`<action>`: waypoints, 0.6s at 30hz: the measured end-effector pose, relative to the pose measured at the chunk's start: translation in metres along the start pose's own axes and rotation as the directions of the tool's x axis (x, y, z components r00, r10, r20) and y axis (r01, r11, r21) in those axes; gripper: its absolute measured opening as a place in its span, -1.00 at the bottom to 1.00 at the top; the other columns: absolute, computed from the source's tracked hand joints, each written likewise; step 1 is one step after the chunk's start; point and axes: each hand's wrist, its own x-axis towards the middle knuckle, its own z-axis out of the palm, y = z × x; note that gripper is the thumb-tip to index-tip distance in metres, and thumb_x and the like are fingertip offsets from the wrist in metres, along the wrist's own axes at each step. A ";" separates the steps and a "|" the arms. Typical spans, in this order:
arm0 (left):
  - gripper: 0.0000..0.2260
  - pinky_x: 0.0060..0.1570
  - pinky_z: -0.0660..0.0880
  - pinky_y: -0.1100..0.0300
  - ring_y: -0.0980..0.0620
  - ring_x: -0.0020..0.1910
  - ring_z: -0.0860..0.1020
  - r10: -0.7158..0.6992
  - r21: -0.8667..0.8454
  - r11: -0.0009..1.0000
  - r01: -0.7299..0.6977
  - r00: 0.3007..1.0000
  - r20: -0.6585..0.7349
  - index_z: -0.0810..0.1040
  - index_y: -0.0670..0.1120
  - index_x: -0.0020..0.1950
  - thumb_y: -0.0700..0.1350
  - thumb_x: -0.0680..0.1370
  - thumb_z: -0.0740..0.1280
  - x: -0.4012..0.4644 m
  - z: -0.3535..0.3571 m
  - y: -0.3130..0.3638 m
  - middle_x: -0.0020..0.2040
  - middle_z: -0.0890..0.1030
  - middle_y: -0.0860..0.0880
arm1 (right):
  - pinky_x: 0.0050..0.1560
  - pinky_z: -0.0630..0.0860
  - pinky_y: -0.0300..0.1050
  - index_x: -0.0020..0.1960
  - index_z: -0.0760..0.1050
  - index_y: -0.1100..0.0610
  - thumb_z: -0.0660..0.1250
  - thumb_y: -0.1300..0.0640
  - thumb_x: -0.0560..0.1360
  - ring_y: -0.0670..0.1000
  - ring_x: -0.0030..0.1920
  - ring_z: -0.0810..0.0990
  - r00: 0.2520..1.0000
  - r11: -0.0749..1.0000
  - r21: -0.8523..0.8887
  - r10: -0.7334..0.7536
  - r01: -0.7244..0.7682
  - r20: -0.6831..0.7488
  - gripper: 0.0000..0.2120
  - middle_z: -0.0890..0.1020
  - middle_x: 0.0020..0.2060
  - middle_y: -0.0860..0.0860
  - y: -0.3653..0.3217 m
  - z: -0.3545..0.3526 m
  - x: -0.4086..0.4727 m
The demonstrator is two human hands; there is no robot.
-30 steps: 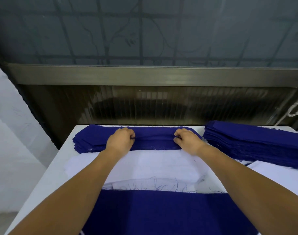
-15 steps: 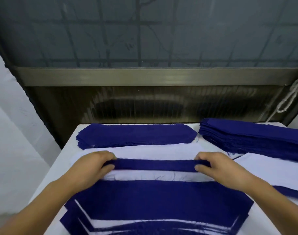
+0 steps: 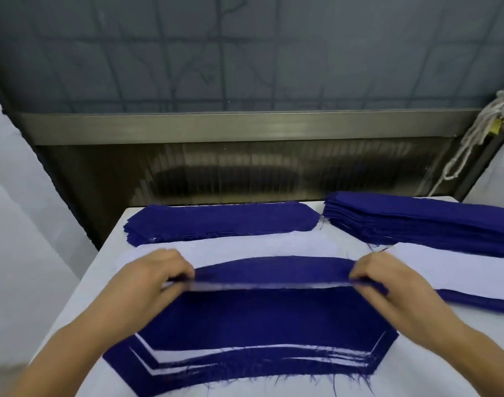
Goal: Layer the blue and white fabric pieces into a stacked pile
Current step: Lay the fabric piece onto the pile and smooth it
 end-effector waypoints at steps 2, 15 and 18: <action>-0.85 -0.04 0.44 0.41 0.34 -0.04 0.46 0.044 0.015 0.999 -0.046 0.994 0.102 0.54 0.22 -0.07 -0.05 0.51 0.40 -0.016 0.016 0.000 -0.10 0.49 0.34 | 0.01 0.40 -0.33 -0.07 0.57 0.00 0.33 0.10 0.54 -0.18 -0.06 0.49 0.994 0.994 -0.062 -0.087 0.090 0.060 -0.95 0.54 -0.08 -0.21 0.001 0.015 -0.024; -0.71 -0.15 0.45 0.36 0.26 -0.13 0.48 -0.028 -0.052 0.998 0.047 0.950 0.311 0.51 0.19 -0.12 0.35 0.49 0.16 -0.007 0.063 0.016 -0.14 0.50 0.23 | -0.01 0.40 -0.34 -0.07 0.55 -0.12 0.24 -0.16 0.56 -0.22 -0.07 0.48 0.963 0.993 0.037 0.100 -0.112 0.250 -0.83 0.50 -0.14 -0.30 -0.012 0.041 -0.041; -0.76 -0.21 0.38 0.39 0.23 -0.20 0.43 -0.090 -0.025 0.995 0.096 0.977 0.192 0.42 0.11 -0.22 0.21 0.56 0.22 -0.001 0.079 0.023 -0.20 0.46 0.18 | -0.08 0.41 -0.31 -0.10 0.46 -0.14 0.32 -0.07 0.54 -0.19 -0.13 0.44 0.947 0.993 -0.023 0.115 -0.113 0.301 -0.93 0.45 -0.21 -0.27 -0.008 0.051 -0.035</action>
